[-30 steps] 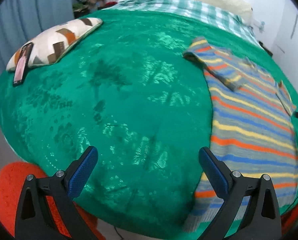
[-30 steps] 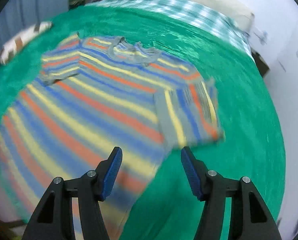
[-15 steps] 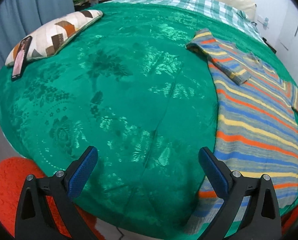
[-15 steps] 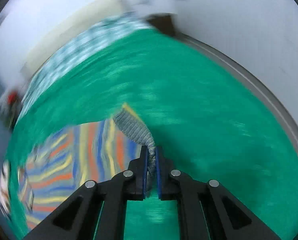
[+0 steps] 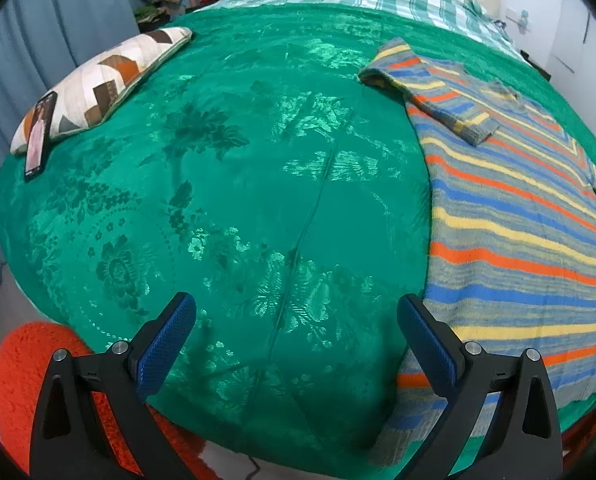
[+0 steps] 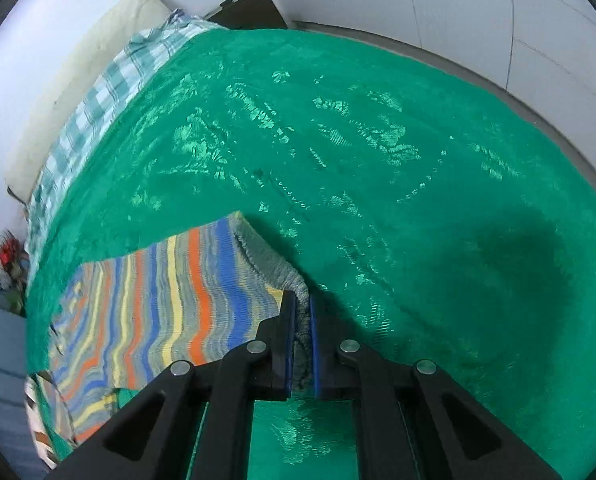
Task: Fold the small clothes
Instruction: 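Grasp the sweater side edge with the right tool and fold it across the body, then open the right tool and withdraw it from the folded sleeve, then grasp the opposite sweater side with the left tool and fold it over the body, then open the left tool and withdraw it from the folded side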
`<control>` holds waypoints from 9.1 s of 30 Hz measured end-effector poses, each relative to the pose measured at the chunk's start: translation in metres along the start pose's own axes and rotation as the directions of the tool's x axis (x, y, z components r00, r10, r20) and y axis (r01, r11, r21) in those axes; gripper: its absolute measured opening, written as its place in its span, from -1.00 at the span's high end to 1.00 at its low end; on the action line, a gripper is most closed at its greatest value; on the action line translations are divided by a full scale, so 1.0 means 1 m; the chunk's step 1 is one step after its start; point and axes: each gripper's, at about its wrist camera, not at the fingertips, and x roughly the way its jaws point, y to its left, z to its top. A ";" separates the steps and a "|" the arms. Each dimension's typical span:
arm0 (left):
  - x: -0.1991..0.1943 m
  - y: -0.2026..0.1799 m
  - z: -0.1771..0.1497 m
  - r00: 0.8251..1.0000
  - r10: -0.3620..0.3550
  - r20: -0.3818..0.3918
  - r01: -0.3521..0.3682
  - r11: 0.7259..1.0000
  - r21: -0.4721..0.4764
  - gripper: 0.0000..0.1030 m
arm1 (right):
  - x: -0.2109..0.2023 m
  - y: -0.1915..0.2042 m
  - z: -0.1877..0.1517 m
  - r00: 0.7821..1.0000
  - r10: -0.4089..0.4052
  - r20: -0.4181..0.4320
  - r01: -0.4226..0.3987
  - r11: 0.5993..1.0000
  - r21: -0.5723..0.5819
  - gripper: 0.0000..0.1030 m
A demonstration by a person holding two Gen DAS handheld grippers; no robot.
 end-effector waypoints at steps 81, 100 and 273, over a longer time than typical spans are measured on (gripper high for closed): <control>-0.002 0.007 -0.001 0.999 -0.052 -0.016 0.052 0.999 -0.006 -0.96 | -0.050 0.037 -0.200 0.983 -0.141 0.115 0.178 0.880 -0.441 -0.78; 0.001 0.008 -0.003 0.998 -0.049 -0.028 0.049 0.999 -0.011 -0.96 | -0.051 0.037 -0.200 0.983 -0.142 0.115 0.178 0.880 -0.441 -0.81; 0.110 0.055 0.102 0.978 -0.156 0.141 0.158 0.987 -0.002 -0.99 | -0.043 0.039 -0.204 0.978 -0.139 0.154 0.194 0.877 -0.440 -1.00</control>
